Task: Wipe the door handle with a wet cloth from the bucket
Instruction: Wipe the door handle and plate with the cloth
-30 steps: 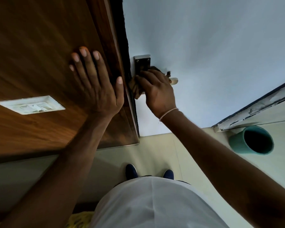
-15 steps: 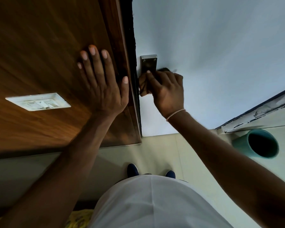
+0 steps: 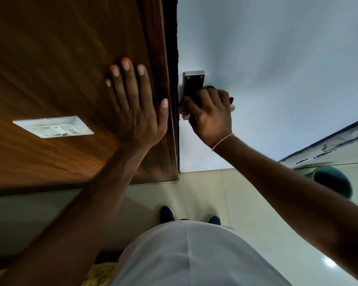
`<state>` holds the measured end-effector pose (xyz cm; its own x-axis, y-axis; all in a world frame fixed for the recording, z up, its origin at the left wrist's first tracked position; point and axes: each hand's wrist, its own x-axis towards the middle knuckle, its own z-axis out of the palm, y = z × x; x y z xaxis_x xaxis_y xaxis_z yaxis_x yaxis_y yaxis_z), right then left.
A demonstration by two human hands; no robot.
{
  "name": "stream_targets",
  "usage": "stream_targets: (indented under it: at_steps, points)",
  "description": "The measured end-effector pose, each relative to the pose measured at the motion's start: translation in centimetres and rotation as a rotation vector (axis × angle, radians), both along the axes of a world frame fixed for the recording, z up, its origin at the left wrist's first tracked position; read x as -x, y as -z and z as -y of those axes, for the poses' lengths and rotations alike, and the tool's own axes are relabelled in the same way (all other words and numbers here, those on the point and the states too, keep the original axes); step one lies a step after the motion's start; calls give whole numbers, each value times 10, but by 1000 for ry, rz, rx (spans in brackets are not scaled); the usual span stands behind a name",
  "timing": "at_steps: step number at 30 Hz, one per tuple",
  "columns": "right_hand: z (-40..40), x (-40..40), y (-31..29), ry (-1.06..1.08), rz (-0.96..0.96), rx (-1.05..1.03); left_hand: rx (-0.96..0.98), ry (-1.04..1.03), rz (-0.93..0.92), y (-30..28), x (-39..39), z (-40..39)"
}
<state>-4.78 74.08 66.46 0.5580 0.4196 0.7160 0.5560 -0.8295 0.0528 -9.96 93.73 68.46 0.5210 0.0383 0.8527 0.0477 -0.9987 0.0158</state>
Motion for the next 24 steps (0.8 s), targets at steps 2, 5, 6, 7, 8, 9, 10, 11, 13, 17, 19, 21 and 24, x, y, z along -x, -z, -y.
stream_targets:
  at_steps: [2,5,6,7,8,9,10,11,13,17,19,21,24]
  points:
    - [-2,-7,-6,-92,39,81,-8,4,-8,0,0,-1]
    - [1,-14,-16,-213,95,233,-15,-2,-11,2,0,-2]
    - [1,-16,-17,-230,101,264,-17,-3,-9,2,0,-2]
    - [2,-17,-17,-234,95,265,-15,-3,-5,2,-1,-1]
    - [5,-17,-16,-221,72,236,-10,0,-2,3,-1,-1]
    - [9,-16,-12,-187,39,177,-5,3,2,3,-1,-1]
    - [14,-13,-8,-139,2,96,-5,2,4,3,-1,-1]
    - [18,-8,-4,-85,-34,14,-5,0,5,3,-2,-2]
    - [21,0,3,18,-91,-109,3,3,8,2,-2,-3]
    - [10,9,10,124,-139,-219,4,20,-3,3,-2,-3]
    - [2,8,10,125,-122,-200,1,22,-3,3,-2,-3]
    - [-2,3,7,80,-92,-111,4,27,4,3,-3,-3]
    - [-4,-8,-2,-60,-6,78,5,26,9,2,-3,-2]
